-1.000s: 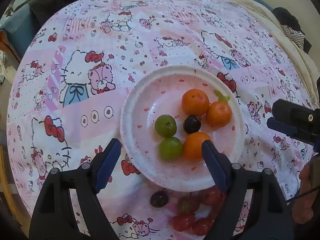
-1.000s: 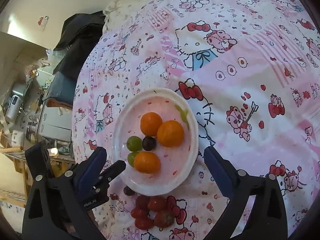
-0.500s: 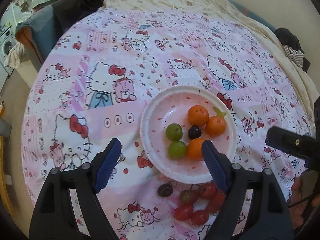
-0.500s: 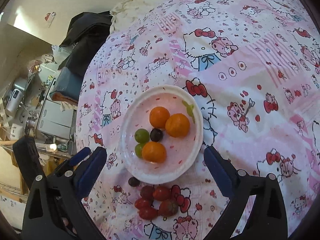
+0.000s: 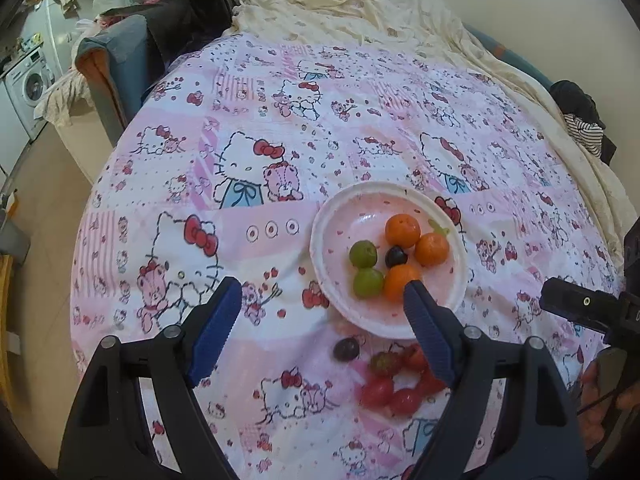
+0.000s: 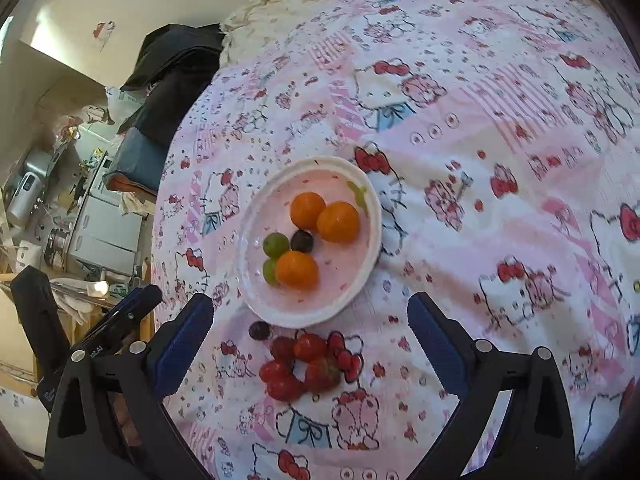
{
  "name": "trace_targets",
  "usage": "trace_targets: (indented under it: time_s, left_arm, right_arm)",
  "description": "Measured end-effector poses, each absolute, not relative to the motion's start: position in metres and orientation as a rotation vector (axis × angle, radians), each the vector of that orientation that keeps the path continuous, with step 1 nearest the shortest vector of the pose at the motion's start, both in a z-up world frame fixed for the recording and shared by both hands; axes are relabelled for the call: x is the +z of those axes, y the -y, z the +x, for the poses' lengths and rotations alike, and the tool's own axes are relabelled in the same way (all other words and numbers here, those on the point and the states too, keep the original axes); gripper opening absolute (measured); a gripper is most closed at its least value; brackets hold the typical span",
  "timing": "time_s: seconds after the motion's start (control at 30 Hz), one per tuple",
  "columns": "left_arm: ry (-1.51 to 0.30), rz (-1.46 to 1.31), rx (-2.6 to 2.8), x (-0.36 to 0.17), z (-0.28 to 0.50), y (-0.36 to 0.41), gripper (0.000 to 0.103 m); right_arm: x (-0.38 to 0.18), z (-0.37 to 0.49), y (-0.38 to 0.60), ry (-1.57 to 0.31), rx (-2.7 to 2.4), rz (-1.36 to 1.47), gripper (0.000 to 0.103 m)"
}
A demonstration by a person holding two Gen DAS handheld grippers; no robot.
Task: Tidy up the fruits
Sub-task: 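Withdraw both open tools from the plate toward the remaining fruit, then grasp a red cherry tomato with the left tool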
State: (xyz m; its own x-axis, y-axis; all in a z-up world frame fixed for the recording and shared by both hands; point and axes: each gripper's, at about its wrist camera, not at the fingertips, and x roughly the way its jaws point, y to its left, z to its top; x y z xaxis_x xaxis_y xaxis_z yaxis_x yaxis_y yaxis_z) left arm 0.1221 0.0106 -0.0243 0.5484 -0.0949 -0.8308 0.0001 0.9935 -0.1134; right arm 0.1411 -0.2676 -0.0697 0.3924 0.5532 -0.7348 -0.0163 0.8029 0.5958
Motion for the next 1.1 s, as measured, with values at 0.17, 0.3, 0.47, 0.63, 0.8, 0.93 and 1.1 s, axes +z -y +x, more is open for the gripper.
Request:
trace_targets:
  time_s: [0.17, 0.3, 0.47, 0.63, 0.8, 0.93, 1.1]
  left_arm:
    - [-1.000, -0.113, -0.052, -0.024, 0.109, -0.014, 0.080]
    - [-1.001, -0.128, -0.048, -0.024, 0.098, -0.017, 0.080]
    - [-1.021, -0.127, -0.037, -0.029, 0.084, -0.018, 0.080]
    - [-1.053, -0.130, -0.032, -0.037, 0.075, -0.017, 0.080]
    - [-1.085, -0.134, -0.021, -0.047, 0.073, -0.017, 0.080]
    - [-1.112, -0.133, -0.007, -0.056, 0.073, -0.017, 0.080]
    - [-1.157, -0.166, 0.013, -0.071, 0.078, -0.019, 0.080]
  right_arm:
    - [-0.072, 0.126, 0.274, -1.136, 0.367, 0.566, 0.100]
    - [-0.072, 0.114, 0.274, -1.141, 0.361, 0.560, 0.100]
    - [-0.072, 0.099, 0.275, -1.139, 0.358, 0.549, 0.100]
    - [-0.077, 0.091, 0.274, -1.146, 0.356, 0.555, 0.100]
    - [-0.090, 0.089, 0.274, -1.166, 0.345, 0.578, 0.100]
    - [-0.097, 0.091, 0.270, -1.191, 0.351, 0.586, 0.100]
    - [-0.101, 0.095, 0.266, -1.201, 0.338, 0.566, 0.100]
